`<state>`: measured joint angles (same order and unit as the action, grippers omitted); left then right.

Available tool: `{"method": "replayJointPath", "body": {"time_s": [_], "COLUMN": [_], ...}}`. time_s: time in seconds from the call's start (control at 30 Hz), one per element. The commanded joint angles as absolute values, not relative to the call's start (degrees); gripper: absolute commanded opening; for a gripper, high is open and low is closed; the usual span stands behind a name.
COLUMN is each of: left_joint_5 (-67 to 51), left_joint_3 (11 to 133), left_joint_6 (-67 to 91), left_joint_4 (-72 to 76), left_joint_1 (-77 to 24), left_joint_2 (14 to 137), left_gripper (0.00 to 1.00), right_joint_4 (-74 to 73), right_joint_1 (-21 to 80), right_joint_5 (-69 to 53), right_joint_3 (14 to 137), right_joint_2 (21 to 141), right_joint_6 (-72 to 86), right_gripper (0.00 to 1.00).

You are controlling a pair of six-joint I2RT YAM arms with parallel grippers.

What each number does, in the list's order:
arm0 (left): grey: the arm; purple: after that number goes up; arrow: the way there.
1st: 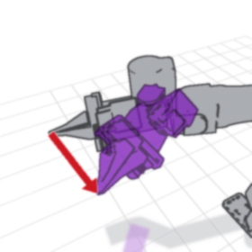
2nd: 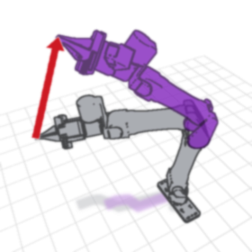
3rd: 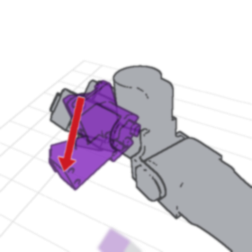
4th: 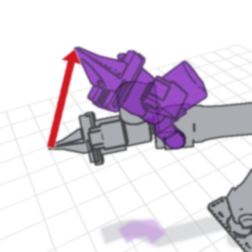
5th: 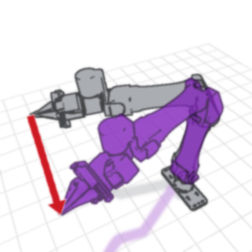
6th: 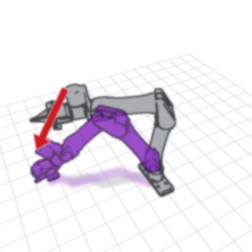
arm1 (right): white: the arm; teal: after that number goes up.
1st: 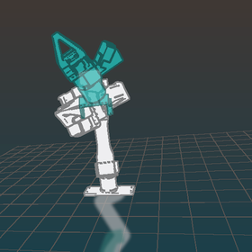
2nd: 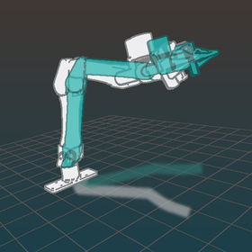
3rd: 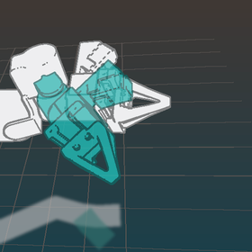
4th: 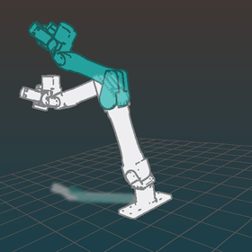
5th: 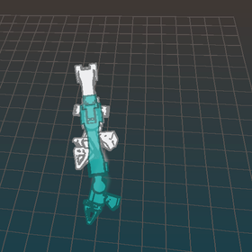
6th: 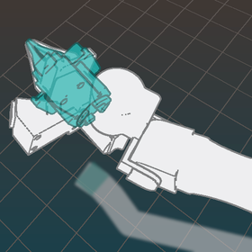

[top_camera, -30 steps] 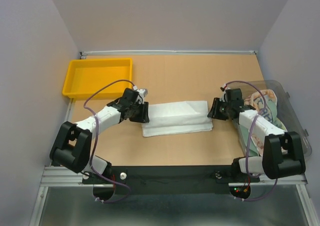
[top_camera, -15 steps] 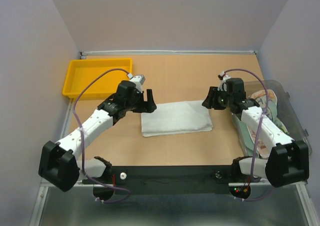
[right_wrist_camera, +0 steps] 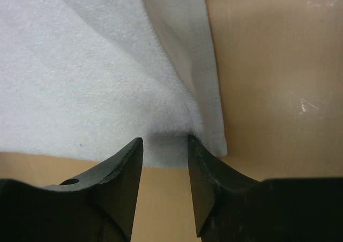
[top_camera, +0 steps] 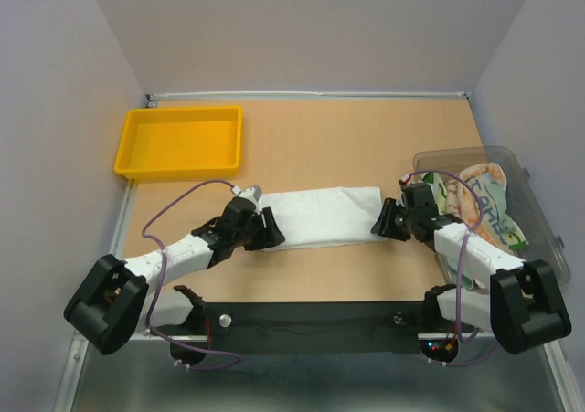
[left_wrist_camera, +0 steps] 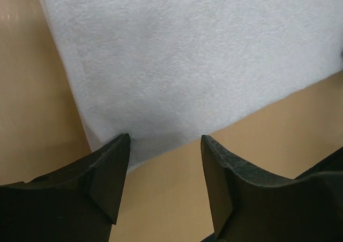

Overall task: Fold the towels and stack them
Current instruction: Smooth out wrinkles on the folded towel

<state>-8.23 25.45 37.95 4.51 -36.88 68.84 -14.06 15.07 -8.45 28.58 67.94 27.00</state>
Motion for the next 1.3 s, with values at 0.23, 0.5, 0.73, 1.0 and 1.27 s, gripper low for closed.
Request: {"method": "replayJointPath", "body": {"time_s": [0.23, 0.5, 0.73, 1.0, 1.27], "left_joint_5": [-0.97, 4.22, 3.43, 2.81, 1.93], "left_joint_3": [26.71, 32.78, 27.79, 22.42, 23.02], "left_joint_6": [42.46, 39.02, 40.86, 42.45, 40.71], "left_joint_4": [6.07, 11.68, 21.61, 27.77, 24.37], "left_joint_1": [-37.0, -36.74, -34.37, -31.29, -30.76], "left_joint_2": [55.47, 61.42, 72.94, 77.87, 71.64], "left_gripper": [0.75, 0.68, 0.64, 0.61, 0.68], "right_joint_4": [-7.57, 8.95, 20.12, 24.17, 20.32], "right_joint_1": [15.21, 15.21, 14.86, 11.43, 9.67], "right_joint_5": [-3.94, -8.44, -4.23, -0.71, -4.64], "right_joint_3": [34.71, 39.37, 37.62, 33.32, 37.94], "right_joint_2": [59.94, 72.57, 85.66, 94.13, 92.12], "right_joint_6": [29.27, 33.04, 35.07, 34.19, 25.51], "right_gripper": [0.45, 0.43, 0.36, 0.36, 0.47]}}
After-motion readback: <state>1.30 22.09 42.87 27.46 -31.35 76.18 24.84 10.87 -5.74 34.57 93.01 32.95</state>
